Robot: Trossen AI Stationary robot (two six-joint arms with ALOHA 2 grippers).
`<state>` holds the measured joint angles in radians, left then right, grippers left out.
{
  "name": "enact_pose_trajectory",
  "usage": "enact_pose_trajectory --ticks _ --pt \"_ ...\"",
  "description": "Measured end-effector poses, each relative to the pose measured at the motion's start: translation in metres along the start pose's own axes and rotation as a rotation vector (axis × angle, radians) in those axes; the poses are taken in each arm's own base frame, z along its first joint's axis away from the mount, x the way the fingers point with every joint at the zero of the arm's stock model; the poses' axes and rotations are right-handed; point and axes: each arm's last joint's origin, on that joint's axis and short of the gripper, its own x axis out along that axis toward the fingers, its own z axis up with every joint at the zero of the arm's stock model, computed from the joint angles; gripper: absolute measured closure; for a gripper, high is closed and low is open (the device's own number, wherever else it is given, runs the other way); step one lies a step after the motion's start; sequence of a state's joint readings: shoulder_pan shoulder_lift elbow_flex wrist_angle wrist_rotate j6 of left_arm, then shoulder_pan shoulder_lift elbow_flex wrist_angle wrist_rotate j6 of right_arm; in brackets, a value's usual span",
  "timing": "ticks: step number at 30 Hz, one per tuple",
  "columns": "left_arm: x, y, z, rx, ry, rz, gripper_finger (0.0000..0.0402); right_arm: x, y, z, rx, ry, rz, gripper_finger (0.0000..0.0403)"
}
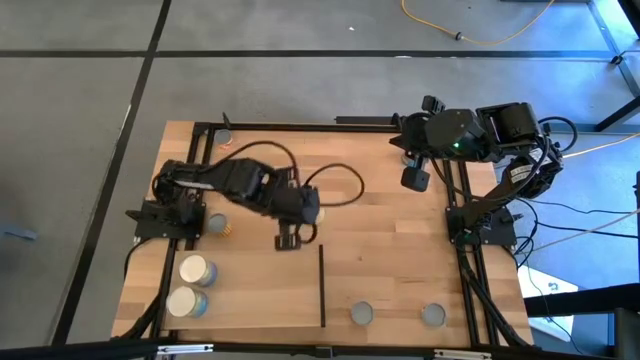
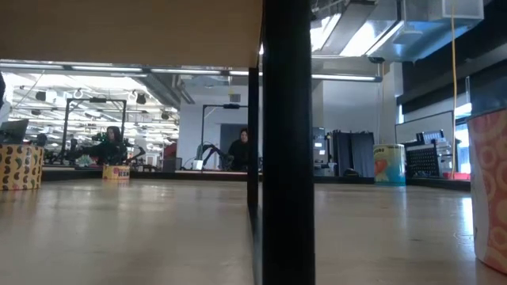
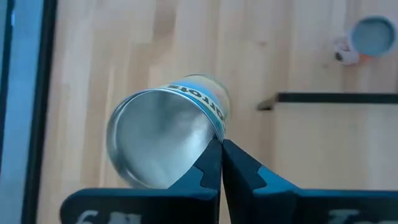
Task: Pick and place cans onto a shelf
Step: Put the canned carrots on the shelf
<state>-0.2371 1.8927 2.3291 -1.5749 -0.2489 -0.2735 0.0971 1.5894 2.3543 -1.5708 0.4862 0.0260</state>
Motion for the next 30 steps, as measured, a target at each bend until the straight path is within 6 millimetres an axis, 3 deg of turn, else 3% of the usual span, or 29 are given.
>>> enact_pose_trajectory --ticks 11,17,30 --pt "-0.047 -0.054 -0.032 0.005 -0.091 -0.101 0.0401 0.0 0.001 0.0 0.024 0.002 0.037 0.04" --pt "-0.059 -0.078 -0.053 0.052 -0.093 -0.132 0.0401 0.0 0.001 0.0 0.027 0.001 0.036 0.04" --pt "-0.072 -0.087 -0.122 -0.02 0.009 -0.156 0.0401 0.0 0.001 0.0 0.103 0.003 0.037 0.04"
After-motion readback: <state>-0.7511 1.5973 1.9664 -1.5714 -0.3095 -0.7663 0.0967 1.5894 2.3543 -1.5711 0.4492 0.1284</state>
